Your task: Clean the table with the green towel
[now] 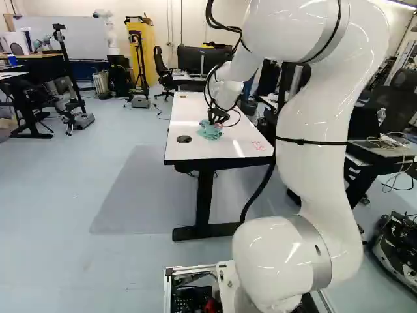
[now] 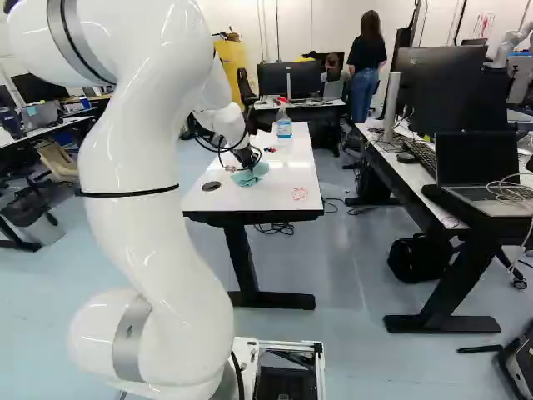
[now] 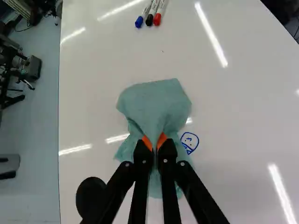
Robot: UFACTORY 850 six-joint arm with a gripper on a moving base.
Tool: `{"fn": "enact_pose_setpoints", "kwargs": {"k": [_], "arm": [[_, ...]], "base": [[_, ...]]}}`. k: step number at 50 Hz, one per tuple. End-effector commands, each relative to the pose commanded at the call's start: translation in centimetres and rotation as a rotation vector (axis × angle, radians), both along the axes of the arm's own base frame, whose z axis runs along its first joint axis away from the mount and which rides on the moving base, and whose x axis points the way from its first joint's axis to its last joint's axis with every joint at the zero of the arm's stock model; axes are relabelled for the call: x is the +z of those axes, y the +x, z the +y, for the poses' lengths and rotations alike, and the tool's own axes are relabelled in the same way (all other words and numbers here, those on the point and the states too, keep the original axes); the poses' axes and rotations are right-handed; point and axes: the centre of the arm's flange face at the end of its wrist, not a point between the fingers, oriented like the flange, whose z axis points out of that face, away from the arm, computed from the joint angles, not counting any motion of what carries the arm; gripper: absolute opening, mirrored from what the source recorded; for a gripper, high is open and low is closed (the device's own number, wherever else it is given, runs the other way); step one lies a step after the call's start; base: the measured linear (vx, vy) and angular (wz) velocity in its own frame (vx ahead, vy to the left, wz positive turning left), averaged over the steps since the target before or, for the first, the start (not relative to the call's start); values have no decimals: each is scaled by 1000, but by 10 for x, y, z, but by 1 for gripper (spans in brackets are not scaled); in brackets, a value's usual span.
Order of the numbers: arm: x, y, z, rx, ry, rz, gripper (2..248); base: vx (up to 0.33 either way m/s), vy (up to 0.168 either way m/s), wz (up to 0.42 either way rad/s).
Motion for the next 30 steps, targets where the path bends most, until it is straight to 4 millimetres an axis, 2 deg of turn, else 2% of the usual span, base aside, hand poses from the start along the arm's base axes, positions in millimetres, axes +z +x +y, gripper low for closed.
{"fn": "enact_pose_setpoints", "kwargs": {"k": [30], "arm": [[-2, -3, 1, 9, 9, 34, 30]], "base": [[0, 0, 0]]}}
